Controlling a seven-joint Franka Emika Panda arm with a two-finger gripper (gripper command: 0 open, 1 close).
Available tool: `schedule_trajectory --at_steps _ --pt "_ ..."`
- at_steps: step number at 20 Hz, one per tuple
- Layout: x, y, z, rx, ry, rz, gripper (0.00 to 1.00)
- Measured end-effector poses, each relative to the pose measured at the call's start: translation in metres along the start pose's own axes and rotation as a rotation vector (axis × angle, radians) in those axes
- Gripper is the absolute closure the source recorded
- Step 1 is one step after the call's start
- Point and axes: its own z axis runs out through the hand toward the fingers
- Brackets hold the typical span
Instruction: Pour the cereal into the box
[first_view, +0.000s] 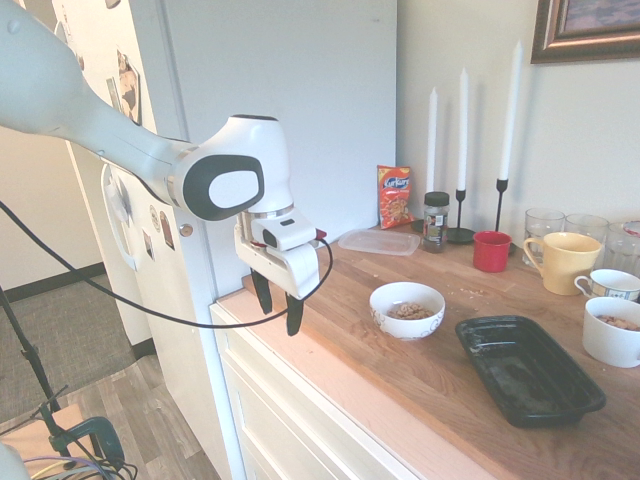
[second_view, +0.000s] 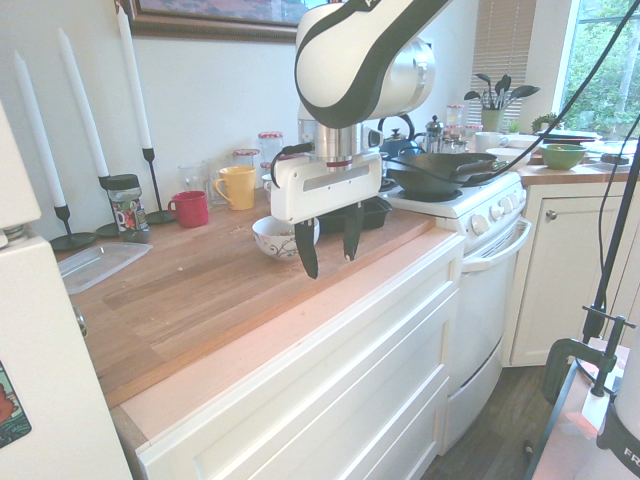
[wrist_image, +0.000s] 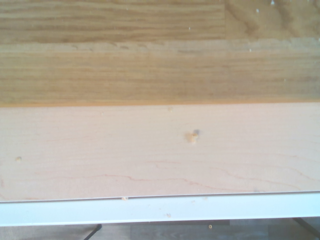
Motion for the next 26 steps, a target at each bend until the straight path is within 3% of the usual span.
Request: schedule_trajectory --at_steps 9,16,22,26 --pt "0.041 -0.026 -0.031 0.041 0.080 -0.025 0.00" --pt "0.105 -0.096 -0.017 0.000 0.141 -0.038 0.00" --pt "0.119 -0.144 0.004 -0.047 0.187 -0.026 0.00" --pt "0.126 -0.153 0.017 -0.068 0.198 -0.017 0.00"
